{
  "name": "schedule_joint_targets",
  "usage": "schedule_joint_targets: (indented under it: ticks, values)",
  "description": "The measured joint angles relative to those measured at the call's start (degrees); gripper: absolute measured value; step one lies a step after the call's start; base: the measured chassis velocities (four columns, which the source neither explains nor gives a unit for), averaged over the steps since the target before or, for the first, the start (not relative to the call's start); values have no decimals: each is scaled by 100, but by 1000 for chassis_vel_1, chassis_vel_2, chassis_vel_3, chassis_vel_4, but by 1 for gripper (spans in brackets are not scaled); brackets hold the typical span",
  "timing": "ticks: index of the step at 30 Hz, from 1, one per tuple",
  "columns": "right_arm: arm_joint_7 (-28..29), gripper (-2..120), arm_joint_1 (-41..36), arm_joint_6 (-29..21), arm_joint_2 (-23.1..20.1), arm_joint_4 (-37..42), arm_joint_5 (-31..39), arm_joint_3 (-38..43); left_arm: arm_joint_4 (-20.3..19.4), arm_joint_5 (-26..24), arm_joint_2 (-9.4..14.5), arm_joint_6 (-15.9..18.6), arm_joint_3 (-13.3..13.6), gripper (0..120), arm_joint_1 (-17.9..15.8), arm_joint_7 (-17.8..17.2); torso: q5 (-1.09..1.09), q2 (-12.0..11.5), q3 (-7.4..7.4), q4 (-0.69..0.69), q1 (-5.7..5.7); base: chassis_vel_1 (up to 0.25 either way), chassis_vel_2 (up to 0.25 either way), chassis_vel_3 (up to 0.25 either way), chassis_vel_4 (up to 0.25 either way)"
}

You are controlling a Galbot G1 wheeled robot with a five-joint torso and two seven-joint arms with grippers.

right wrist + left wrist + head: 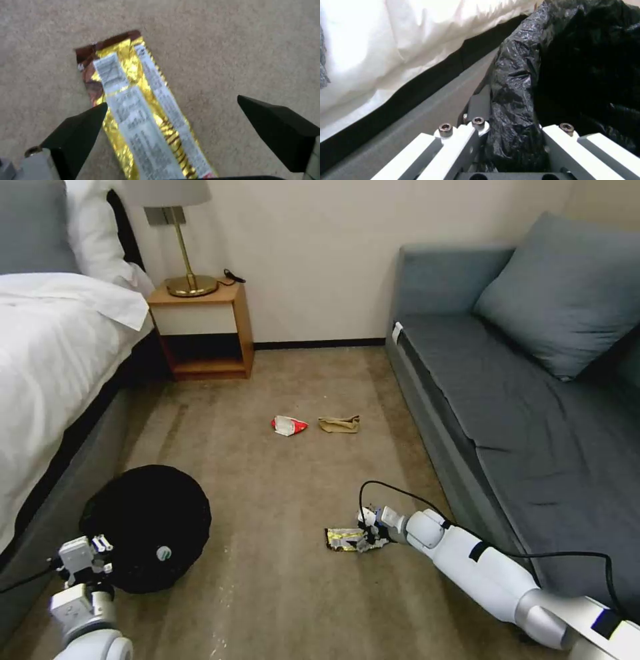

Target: Pick up the trash bin, then pick up the garbage on the floor and place it into the trash bin.

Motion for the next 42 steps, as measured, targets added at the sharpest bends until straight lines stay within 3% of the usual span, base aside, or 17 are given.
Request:
schedule_joint_targets:
  ticks: [26, 32, 42]
  values:
    - [-350, 100, 54, 233, 310, -854, -197, 131, 64, 0, -10, -44, -5, 6, 36, 17, -3, 0, -1, -1, 0, 0, 0, 0, 0]
    - [-454, 86, 63, 297, 354, -939, -275, 162, 95, -3, -2, -57, -5, 6, 27, 19, -4, 2, -2, -3, -1, 0, 0, 0, 0]
    - [-506, 85, 64, 348, 398, -1078, -331, 214, 130, -4, -8, -87, -6, 6, 36, 22, -2, 2, -2, 1, -1, 0, 0, 0, 0]
